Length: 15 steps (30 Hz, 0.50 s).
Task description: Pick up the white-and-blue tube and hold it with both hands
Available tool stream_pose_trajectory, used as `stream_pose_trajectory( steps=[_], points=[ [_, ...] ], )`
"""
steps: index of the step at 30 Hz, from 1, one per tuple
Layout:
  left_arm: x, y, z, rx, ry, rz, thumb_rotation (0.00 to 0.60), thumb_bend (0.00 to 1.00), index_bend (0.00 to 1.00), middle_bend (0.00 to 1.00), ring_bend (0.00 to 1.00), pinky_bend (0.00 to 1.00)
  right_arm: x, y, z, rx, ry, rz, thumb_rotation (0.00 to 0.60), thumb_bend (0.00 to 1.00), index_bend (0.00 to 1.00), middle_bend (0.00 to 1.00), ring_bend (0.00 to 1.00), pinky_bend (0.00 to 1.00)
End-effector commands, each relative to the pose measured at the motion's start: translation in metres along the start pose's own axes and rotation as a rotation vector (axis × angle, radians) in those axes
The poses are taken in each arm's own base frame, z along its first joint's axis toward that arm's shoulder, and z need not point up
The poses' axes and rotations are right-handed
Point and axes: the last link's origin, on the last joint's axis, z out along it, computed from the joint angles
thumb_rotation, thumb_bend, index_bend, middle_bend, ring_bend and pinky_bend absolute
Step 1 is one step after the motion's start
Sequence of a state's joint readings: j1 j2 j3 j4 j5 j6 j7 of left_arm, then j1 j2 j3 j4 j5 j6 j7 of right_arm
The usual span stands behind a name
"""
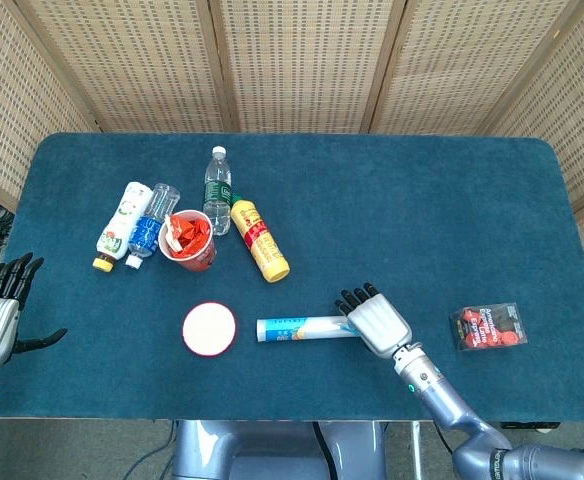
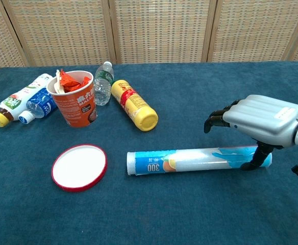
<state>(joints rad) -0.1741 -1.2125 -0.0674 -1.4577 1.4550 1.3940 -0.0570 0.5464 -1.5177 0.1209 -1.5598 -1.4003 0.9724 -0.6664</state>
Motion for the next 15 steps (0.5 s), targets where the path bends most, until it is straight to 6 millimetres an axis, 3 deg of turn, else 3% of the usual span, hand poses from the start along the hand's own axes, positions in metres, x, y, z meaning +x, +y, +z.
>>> stream_pose_trajectory(
  steps=[1,10,15],
  points=[
    [0.000,0.000,0.001,-0.002,-0.003,0.000,0.600,0.00,0.00,0.00,0.00,0.00,-0.004,0.000,0.004,-0.012,-0.013,0.002,0.600,0.29,0.31,0.33,0.33,0.29],
    [0.001,0.000,0.003,-0.003,-0.007,-0.006,0.600,0.00,0.00,0.00,0.00,0.00,-0.018,-0.005,0.012,-0.013,-0.078,0.014,0.600,0.32,0.33,0.34,0.33,0.29],
    [0.001,-0.002,0.003,0.000,-0.009,-0.013,0.600,0.00,0.00,0.00,0.00,0.00,-0.032,-0.001,0.019,-0.035,-0.126,-0.001,0.600,0.40,0.38,0.38,0.36,0.29]
  ],
)
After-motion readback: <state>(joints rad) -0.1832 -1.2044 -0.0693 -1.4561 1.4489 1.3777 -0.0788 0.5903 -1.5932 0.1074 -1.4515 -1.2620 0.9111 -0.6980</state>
